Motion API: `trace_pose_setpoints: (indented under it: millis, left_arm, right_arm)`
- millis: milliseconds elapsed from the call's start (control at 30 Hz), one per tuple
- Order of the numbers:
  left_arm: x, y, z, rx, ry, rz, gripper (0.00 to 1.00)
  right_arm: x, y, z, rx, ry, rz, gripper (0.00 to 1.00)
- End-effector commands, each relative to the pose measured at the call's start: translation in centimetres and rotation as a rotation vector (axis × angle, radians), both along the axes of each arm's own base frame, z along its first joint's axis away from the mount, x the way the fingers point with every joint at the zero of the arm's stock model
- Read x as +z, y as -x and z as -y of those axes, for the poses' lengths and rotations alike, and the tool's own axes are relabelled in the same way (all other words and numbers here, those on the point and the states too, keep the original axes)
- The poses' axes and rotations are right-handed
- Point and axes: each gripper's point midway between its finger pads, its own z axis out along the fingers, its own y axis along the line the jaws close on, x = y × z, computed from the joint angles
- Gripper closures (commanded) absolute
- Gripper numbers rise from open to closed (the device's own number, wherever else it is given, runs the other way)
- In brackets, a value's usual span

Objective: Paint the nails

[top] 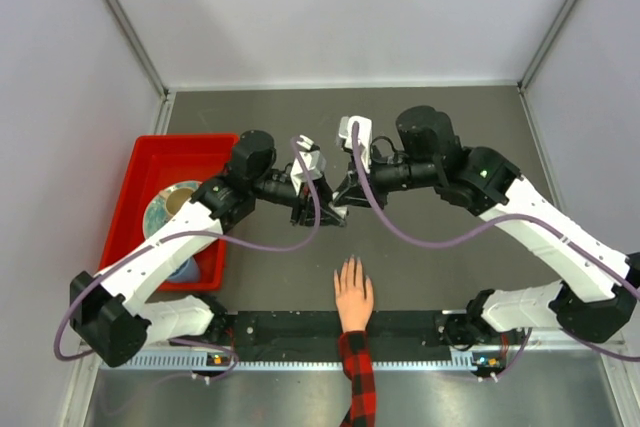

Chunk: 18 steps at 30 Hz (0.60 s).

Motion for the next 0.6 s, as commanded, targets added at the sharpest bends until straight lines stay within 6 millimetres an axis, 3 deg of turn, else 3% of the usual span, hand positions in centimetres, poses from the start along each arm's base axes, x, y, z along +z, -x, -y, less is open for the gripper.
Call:
trace_pose_setpoints:
  millis: [0, 33, 67, 167, 200, 233, 267, 400, 500, 533, 567]
  left_arm:
    - [1.7, -6.4, -0.6, 0.383, -0.02, 0.181, 1.0]
    - [1.3, -8.5, -1.4, 0.519, -0.048, 0.189, 1.0]
    - [2.2, -9.5, -1.8, 0.586, -0.021, 0.218, 1.0]
    - [2.5, -10.9, -3.0, 0.71, -0.01, 0.228, 1.0]
    - [2.8, -11.0, -3.0, 0.72, 0.006, 0.235, 1.0]
    - [2.6, -11.0, -3.0, 0.722, 0.006, 0.233, 1.0]
    - [2.7, -10.9, -3.0, 0.717, 0.014, 0.233, 1.0]
    - [2.4, -10.4, -2.7, 0.68, 0.011, 0.229, 1.0]
    - [2.6, -9.4, -2.2, 0.614, 0.017, 0.235, 1.0]
    - [2.7, -8.9, -2.0, 0.587, 0.023, 0.235, 1.0]
    - [2.9, -8.5, -2.0, 0.565, 0.033, 0.241, 1.0]
  right_arm:
    - [-1.1, -5.1, 0.0, -0.478, 0.008, -0.019, 1.0]
    - [-1.8, -6.1, 1.0, -0.628, 0.016, 0.022, 1.0]
    - [-1.1, -7.5, 3.5, -0.931, 0.008, 0.144, 1.0]
    - [-2.0, -7.0, 4.3, -1.235, -0.136, -0.037, 1.0]
    - [-2.5, -6.5, 3.3, -1.235, -0.133, -0.067, 1.0]
    - [-1.4, -6.5, 2.9, -1.24, -0.139, -0.067, 1.0]
    - [-2.5, -6.9, 2.8, -1.285, -0.085, -0.029, 1.0]
    - [-1.9, -6.2, 0.9, -1.182, -0.095, -0.063, 1.0]
    - [-0.6, -5.8, 0.9, -1.118, -0.103, -0.045, 0.78]
    - [-0.2, -5.9, 1.1, -1.101, -0.114, -0.042, 0.61]
    - [0.0, -5.5, 0.7, -1.043, -0.116, -0.056, 0.54]
